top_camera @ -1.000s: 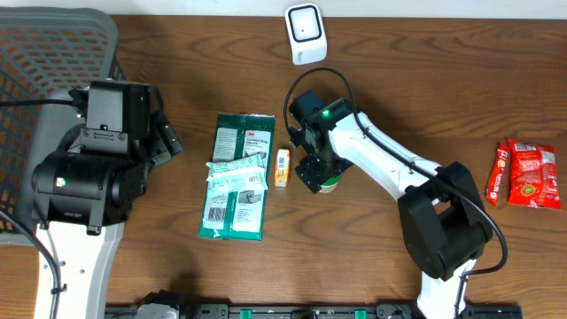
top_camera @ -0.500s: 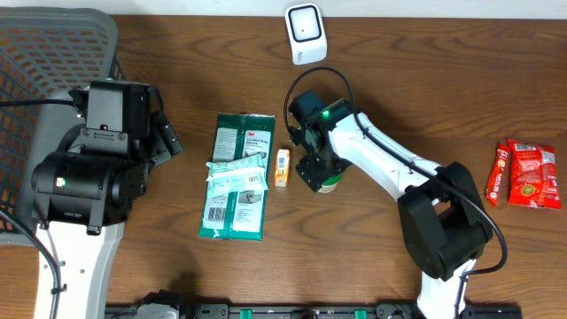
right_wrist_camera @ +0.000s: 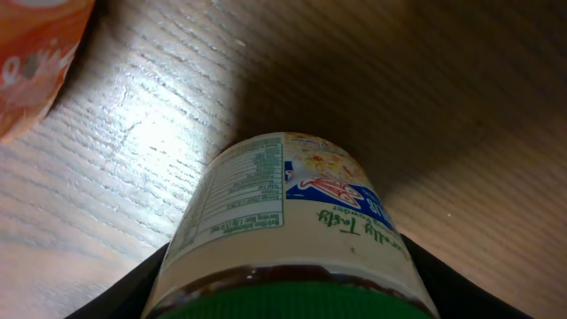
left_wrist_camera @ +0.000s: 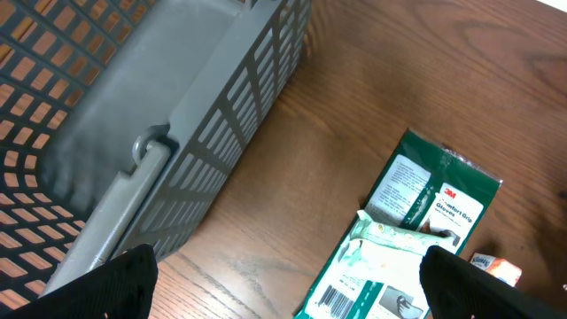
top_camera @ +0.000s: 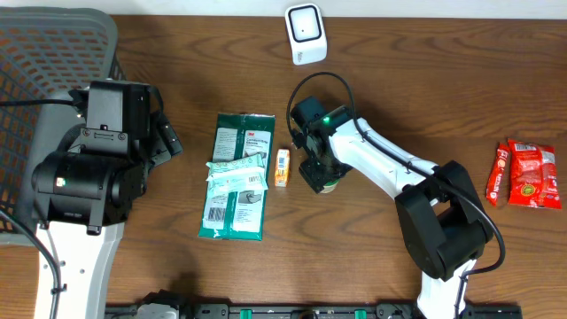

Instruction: Scan the item barcode

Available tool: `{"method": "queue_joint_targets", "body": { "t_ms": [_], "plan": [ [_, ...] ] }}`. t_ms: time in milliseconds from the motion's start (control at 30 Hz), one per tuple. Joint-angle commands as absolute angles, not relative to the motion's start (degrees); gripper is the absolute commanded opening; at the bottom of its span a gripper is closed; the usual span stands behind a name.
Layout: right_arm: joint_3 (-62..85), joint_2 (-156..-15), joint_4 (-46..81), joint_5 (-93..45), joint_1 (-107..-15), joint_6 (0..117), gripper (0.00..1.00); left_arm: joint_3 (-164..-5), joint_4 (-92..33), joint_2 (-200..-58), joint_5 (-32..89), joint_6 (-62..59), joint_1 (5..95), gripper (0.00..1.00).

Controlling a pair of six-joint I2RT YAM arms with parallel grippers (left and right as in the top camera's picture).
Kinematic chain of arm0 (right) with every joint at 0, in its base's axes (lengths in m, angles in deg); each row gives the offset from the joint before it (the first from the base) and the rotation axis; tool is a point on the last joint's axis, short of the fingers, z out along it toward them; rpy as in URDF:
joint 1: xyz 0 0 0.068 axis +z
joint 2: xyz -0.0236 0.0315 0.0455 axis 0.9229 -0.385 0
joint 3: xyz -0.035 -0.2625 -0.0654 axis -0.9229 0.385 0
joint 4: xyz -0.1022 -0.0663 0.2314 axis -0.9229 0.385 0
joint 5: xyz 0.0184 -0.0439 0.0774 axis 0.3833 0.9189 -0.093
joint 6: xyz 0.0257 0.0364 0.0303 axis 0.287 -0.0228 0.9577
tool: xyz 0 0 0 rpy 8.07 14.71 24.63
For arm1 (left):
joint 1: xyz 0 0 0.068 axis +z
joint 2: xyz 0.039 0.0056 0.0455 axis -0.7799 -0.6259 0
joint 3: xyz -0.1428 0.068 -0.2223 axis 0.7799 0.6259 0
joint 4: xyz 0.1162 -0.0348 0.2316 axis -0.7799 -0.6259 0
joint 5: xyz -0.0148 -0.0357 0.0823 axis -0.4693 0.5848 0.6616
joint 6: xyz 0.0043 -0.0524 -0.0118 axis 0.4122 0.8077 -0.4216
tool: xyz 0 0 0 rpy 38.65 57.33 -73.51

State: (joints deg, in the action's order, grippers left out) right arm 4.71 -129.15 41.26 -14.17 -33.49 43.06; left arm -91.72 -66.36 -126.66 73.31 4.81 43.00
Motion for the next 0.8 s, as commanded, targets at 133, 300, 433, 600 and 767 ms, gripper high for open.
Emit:
{"method": "queue_joint_targets", "body": {
  "t_ms": [133, 300, 433, 600, 767],
  "plan": [
    [4.53, -128.02, 41.11, -10.39, -34.1, 47.74, 0.59, -92.04, -66.6, -126.58, 74.34, 4.91, 43.27, 0.95],
    [2.72, -122.55, 41.33, -12.14, -34.1, 49.25, 0.57, -92.04, -66.6, -126.58, 74.34, 4.91, 43.27, 0.95],
    [0.01, -116.23, 41.79, -13.42, -34.3, 53.03, 0.57, -92.04, -66.58, -126.58, 74.32, 4.91, 43.27, 0.95],
    [-11.25, -112.63, 49.55, -15.41, -36.35, 55.87, 0.52, -92.04, -66.58, -126.58, 74.34, 4.91, 43.27, 0.95],
    [-31.88, -116.63, 59.43, -15.59, -39.09, 55.61, 0.48, -92.04, -66.6, -126.58, 74.34, 4.91, 43.27, 0.95]
  ]
}}
